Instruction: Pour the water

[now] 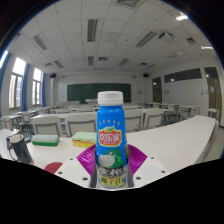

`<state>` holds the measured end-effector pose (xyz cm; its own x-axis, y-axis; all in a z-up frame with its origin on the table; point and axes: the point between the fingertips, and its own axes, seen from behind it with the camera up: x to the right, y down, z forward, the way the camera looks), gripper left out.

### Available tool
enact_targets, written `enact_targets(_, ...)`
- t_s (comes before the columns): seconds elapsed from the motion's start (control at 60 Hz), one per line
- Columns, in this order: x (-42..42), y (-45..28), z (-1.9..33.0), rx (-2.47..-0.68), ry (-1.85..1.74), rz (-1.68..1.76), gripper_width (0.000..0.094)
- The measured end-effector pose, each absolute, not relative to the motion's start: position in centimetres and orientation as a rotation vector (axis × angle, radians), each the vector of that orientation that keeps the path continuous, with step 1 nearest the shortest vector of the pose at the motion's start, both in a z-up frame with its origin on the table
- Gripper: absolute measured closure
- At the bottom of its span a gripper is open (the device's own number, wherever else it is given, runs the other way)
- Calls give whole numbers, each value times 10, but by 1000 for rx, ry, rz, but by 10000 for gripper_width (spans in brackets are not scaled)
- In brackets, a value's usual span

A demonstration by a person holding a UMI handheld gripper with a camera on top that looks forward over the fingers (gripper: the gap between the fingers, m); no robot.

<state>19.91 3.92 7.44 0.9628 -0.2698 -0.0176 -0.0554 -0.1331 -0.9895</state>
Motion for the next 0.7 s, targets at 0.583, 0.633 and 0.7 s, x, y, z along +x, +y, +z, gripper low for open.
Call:
enact_targets(0.583, 18, 56, 207, -1114, -1171, -1491, 547)
enact_targets(0.633, 8, 70, 201, -1030, -1297, -1597, 546)
enact_targets(0.7, 2, 67, 205, -902, -1417, -1734, 546)
